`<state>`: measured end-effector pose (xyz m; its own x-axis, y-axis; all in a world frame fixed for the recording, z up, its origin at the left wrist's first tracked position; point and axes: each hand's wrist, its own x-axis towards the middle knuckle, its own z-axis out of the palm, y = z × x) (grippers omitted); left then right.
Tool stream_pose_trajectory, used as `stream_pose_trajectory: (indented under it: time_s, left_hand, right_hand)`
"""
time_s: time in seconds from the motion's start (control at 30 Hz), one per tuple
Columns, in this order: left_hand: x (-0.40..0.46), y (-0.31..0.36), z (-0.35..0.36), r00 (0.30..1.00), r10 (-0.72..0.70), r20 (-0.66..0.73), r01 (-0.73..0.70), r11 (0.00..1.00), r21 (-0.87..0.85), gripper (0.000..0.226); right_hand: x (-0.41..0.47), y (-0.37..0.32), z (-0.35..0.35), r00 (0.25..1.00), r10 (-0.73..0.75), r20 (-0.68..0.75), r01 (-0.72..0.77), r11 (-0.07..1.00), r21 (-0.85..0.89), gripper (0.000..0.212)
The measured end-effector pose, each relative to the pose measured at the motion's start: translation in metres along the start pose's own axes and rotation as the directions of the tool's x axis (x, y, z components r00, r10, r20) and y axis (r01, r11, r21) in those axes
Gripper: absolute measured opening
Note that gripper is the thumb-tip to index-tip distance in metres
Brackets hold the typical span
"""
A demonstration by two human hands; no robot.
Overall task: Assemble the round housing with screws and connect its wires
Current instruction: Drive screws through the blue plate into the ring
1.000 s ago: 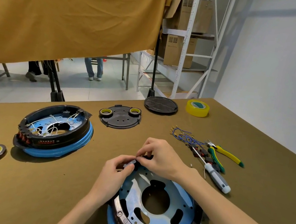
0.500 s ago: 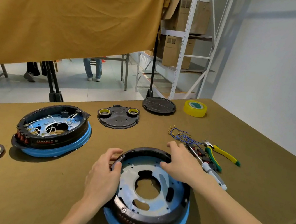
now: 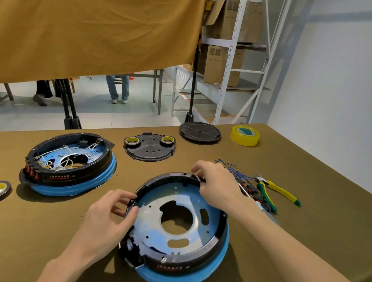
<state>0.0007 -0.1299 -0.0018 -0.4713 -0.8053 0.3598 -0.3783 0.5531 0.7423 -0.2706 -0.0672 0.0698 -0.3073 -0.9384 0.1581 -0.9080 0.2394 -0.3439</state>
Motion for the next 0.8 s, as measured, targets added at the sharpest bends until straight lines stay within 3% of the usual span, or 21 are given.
stream_pose_trajectory:
  time_s: [0.17, 0.47, 0.6, 0.7, 0.8]
  left_hand:
    - [-0.003, -0.012, 0.008, 0.985, 0.161, 0.054, -0.163, 0.986, 0.023, 0.033]
    - [-0.009, -0.015, 0.013, 0.918, 0.382, 0.104, -0.395, 0.898, 0.191, 0.03]
    - [-0.007, -0.022, 0.017, 0.901, 0.422, 0.105, -0.435, 0.879, 0.194, 0.03]
    - [-0.007, -0.021, 0.025, 0.886, 0.457, 0.077, -0.464, 0.868, 0.179, 0.031]
    - [-0.008, -0.014, 0.037, 0.878, 0.477, 0.042, -0.476, 0.861, 0.182, 0.029]
  right_hand:
    - [0.036, -0.003, 0.006, 0.994, -0.069, -0.087, 0.071, 0.997, 0.01, 0.04]
    - [0.054, -0.026, 0.038, 0.978, -0.208, -0.014, 0.209, 0.977, 0.046, 0.043]
    - [0.03, -0.022, 0.031, 0.959, -0.279, -0.051, 0.283, 0.935, 0.214, 0.021]
    - [-0.004, -0.015, 0.015, 0.928, -0.351, 0.123, 0.298, 0.9, 0.319, 0.028]
    - [-0.033, -0.003, 0.008, 0.873, -0.319, 0.37, 0.256, 0.944, 0.211, 0.048]
